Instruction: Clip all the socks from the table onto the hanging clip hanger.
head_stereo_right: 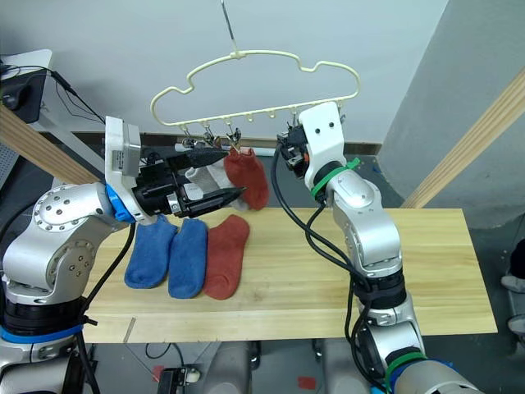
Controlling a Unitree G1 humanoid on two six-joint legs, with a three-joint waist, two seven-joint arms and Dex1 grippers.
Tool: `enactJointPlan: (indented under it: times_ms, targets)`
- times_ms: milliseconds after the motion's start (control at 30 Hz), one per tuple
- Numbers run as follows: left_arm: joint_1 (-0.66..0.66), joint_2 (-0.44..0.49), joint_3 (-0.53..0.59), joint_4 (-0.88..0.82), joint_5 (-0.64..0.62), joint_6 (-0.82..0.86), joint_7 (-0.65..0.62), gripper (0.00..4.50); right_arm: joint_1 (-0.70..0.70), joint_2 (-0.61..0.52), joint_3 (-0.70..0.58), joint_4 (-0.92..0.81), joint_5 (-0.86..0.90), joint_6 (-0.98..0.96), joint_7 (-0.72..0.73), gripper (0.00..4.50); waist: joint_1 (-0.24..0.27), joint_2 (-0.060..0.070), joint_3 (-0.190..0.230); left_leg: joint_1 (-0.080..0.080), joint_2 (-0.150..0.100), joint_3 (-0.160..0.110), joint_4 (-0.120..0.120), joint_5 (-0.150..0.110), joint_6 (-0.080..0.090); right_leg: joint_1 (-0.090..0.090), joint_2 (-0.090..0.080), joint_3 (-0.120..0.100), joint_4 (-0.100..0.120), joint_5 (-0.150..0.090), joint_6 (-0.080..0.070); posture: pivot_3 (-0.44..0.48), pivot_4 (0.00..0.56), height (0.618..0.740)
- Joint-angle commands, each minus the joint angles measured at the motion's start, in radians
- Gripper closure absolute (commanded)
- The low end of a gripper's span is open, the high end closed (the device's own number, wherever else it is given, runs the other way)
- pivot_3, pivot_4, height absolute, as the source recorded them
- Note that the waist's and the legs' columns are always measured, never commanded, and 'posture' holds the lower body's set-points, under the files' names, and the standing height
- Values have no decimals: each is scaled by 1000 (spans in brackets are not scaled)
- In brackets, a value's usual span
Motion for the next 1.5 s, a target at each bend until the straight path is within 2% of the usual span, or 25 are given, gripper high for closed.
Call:
enactJointPlan:
  times_ms: [33,533,633,733,800,833,967,1100,1233,1367,1500]
  targets:
    - [-11,-3,5,-16,4,-23,1,909,-22,11,2,-8,18,-37,-13,2322,0,0,0,0,0,0,0,0,0,0,0,0,0,0,0,28,355,703]
    - [-6,-30,-2,-9,44,-46,26,909,-45,45,-32,25,86,-47,-48,2322,0,0,0,0,0,0,0,0,0,0,0,0,0,1,-1,29,345,703]
    - [-3,-34,-6,-3,63,-55,37,909,-48,52,-40,31,96,-49,-53,2888,0,0,0,0,0,0,0,0,0,0,0,-1,0,2,-3,29,345,703]
    - [12,-32,-21,7,113,-72,59,909,-52,55,-47,39,109,-52,-60,3848,0,0,0,0,0,0,0,0,0,0,0,-1,0,2,-3,29,345,703]
    - [29,-25,-32,10,137,-82,57,909,-56,55,-49,45,115,-54,-64,4247,0,0,0,0,0,1,0,0,0,0,0,-1,0,2,-3,30,348,703]
    - [40,-22,-36,7,146,-86,59,742,-57,55,-50,47,116,-55,-65,4458,0,0,0,0,0,0,0,0,0,0,0,-1,0,2,-3,30,348,703]
    - [134,-8,-53,-39,166,-53,67,86,-59,52,-51,52,118,-60,-66,4500,-1,0,0,0,0,1,0,0,0,-1,0,0,0,2,-3,30,348,703]
    - [257,12,-93,-66,249,-13,126,86,-65,49,-52,58,119,-64,-68,4500,-1,0,0,0,0,1,0,0,0,-1,0,0,0,2,-3,29,357,703]
    - [339,-29,-127,10,346,-36,216,86,-71,49,-54,62,122,-66,-69,4500,0,0,0,0,0,1,0,0,0,-2,0,0,1,1,-2,31,358,703]
    - [336,-77,-191,147,441,-96,264,86,-77,52,-51,65,126,-65,-70,4500,0,0,0,0,0,0,0,0,0,-2,0,0,1,0,0,30,361,703]
    - [268,-175,-192,284,455,-127,315,86,-79,55,-46,66,127,-64,-70,4500,3,0,0,-1,0,2,0,0,0,-3,0,0,1,1,-2,25,363,703]
